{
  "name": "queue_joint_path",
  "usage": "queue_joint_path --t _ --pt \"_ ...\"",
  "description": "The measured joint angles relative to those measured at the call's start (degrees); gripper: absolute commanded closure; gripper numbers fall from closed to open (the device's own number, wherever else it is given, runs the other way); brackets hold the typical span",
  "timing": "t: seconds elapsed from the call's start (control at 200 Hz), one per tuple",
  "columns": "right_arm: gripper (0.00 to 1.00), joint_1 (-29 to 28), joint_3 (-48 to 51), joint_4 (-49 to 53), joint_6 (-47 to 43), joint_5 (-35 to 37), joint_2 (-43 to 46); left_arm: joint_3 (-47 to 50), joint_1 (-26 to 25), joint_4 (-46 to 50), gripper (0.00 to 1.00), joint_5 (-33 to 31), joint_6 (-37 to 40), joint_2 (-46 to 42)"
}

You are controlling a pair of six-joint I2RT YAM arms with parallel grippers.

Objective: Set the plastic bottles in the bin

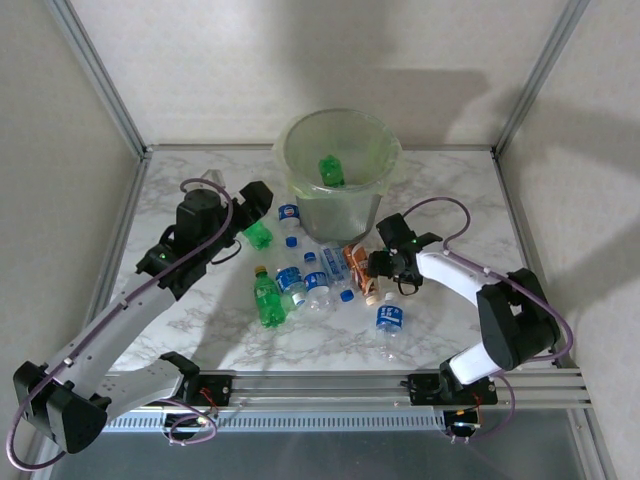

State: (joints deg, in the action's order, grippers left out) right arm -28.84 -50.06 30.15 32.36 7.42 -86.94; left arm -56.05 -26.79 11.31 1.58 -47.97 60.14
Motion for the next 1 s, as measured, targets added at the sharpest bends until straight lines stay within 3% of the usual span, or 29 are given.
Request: queue_joint_path --t 0.411,0.616,1.001 --pt "0.23 0.1 0.0 -1.3 0.0 0.0 -2.7 0.7 0.5 -0.3 0.11 0.8 -0.3 0.1" --pt "0.35 0.1 0.8 -1.7 0.1 0.0 -3.0 1.4 1.2 -0.4 0.11 0.9 -0.3 0.0" --pt "0.39 0.1 0.8 -0.9 0.5 2.0 1.9 1.8 1.8 -0.4 0.11 1.6 -1.0 0.0"
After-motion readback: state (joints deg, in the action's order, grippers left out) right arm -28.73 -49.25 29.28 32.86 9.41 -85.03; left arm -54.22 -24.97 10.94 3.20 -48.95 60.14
